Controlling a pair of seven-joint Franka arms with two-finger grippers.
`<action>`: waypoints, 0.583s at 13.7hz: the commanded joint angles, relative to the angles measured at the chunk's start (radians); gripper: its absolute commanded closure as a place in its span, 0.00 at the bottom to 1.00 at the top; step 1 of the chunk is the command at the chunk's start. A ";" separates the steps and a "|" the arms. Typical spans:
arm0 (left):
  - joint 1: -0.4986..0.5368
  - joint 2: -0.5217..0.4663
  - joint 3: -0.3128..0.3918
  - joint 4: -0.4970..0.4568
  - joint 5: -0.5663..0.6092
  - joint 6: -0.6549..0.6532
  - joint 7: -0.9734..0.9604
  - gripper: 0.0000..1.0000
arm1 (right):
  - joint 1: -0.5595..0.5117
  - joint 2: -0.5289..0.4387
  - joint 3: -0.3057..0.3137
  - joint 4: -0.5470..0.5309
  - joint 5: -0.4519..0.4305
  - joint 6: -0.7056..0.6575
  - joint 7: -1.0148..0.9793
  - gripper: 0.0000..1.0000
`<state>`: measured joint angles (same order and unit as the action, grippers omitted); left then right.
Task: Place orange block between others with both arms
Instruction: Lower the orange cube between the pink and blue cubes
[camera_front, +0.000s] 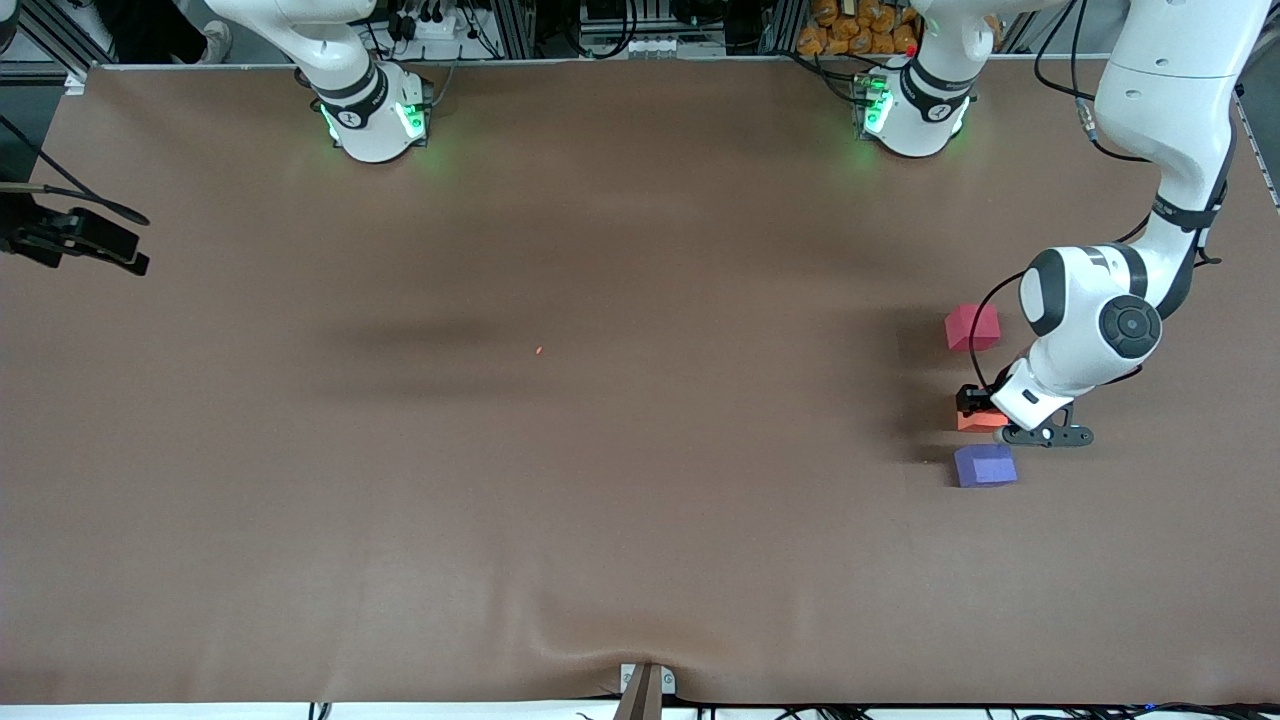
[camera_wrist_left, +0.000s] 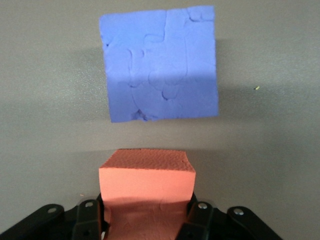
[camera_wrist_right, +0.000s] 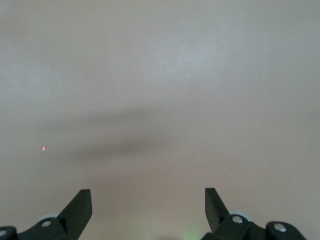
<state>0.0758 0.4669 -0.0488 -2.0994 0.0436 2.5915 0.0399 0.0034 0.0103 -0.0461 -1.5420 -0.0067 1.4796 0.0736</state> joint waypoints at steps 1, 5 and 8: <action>0.015 -0.019 -0.025 -0.047 0.001 0.015 -0.005 0.83 | 0.007 -0.019 -0.008 -0.015 0.008 -0.004 0.019 0.00; 0.015 -0.019 -0.028 -0.054 0.001 0.015 -0.008 0.82 | 0.001 -0.016 -0.011 -0.017 0.008 -0.004 0.015 0.00; 0.015 -0.018 -0.028 -0.056 -0.001 0.015 -0.008 0.72 | 0.001 -0.015 -0.011 -0.017 0.010 -0.004 0.014 0.00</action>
<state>0.0777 0.4613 -0.0570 -2.1113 0.0436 2.5945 0.0398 0.0076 0.0103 -0.0571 -1.5423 -0.0067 1.4779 0.0783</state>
